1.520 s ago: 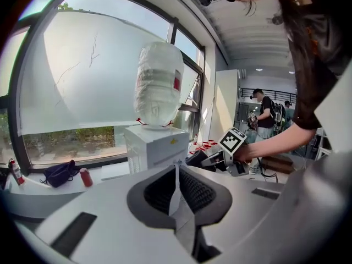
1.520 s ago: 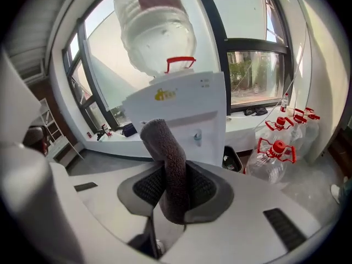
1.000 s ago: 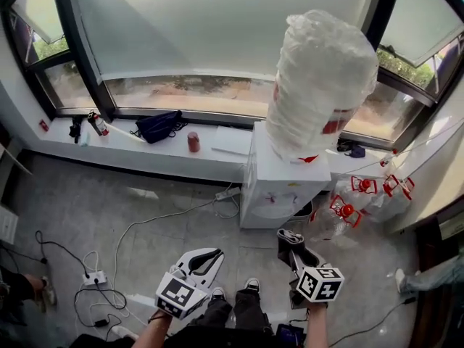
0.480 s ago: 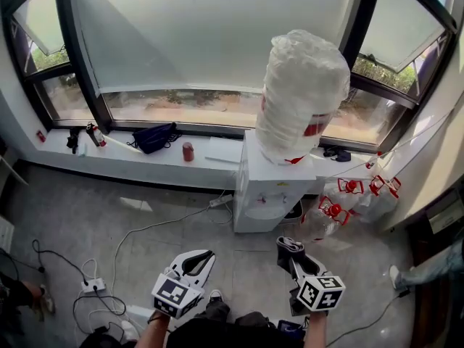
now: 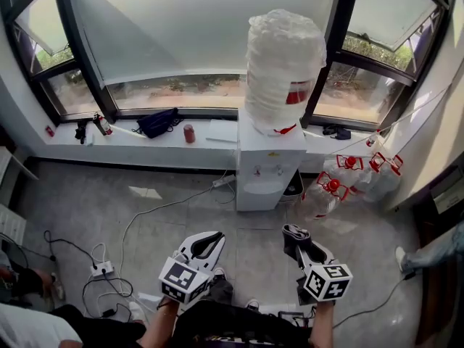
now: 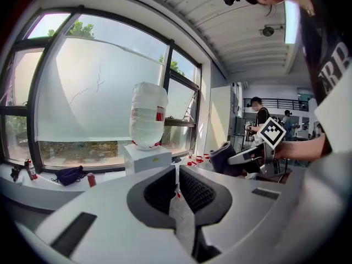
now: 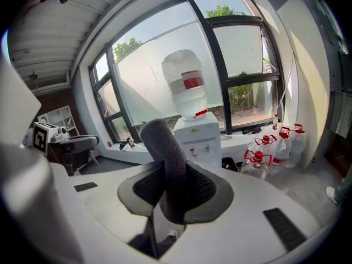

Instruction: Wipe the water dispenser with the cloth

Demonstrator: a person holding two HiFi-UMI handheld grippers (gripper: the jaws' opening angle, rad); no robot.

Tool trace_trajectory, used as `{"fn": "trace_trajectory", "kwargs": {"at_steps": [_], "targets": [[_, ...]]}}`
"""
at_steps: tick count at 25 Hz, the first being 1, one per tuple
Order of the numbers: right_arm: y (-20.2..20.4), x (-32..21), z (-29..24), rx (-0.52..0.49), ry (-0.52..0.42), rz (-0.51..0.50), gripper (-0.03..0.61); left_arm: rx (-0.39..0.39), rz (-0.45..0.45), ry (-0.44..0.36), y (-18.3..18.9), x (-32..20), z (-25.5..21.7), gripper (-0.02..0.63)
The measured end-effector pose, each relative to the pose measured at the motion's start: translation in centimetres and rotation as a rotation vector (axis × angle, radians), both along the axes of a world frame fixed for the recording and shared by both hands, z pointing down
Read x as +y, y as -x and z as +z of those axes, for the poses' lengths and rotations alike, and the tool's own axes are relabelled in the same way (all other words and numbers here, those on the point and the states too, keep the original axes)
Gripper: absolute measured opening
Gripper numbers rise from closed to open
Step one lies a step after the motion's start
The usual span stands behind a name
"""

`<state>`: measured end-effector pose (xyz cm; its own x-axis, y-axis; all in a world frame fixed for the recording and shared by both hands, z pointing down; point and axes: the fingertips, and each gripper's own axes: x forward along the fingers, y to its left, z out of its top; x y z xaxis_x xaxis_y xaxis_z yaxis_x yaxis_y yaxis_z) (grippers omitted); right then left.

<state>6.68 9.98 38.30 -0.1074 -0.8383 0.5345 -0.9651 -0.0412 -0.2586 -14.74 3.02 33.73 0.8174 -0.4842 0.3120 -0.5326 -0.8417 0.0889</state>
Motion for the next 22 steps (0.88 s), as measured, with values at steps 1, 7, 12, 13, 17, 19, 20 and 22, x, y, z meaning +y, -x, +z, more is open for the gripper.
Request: {"fn": "trace_trajectory", "kwargs": {"at_steps": [1, 7, 12, 13, 17, 19, 20, 22], "targets": [[-0.2, 1.0, -0.2, -0.003, -0.006, -0.002, 0.103, 0.003, 0.001, 0.003, -0.5, 1.1, -0.2, 0.021], [-0.9, 6.7, -1.6, 0.001, -0.049, -0.034, 0.103, 0.020, 0.030, 0.002, -3.6, 8.6, -1.2, 0.021], [-1.5, 10.7, -2.1, 0.009, -0.062, -0.049, 0.103, 0.039, 0.038, -0.019, -5.0, 13.2, -2.2, 0.021], [-1.5, 11.4, -2.1, 0.010, -0.063, -0.053, 0.103, 0.037, 0.042, -0.023, -5.2, 14.0, -2.2, 0.021], [-1.9, 13.5, -2.1, 0.005, -0.069, -0.061, 0.103, 0.034, 0.050, -0.033, -6.0, 16.4, -2.5, 0.021], [-2.0, 14.3, -2.1, 0.003, -0.073, -0.061, 0.103, 0.035, 0.050, -0.036, -6.2, 17.2, -2.7, 0.021], [-2.1, 14.6, -2.1, 0.003, -0.075, -0.061, 0.103, 0.034, 0.052, -0.040, -6.3, 17.5, -2.8, 0.021], [-2.3, 15.2, -2.1, 0.003, -0.080, -0.060, 0.103, 0.031, 0.056, -0.047, -6.5, 18.1, -2.9, 0.021]]}}
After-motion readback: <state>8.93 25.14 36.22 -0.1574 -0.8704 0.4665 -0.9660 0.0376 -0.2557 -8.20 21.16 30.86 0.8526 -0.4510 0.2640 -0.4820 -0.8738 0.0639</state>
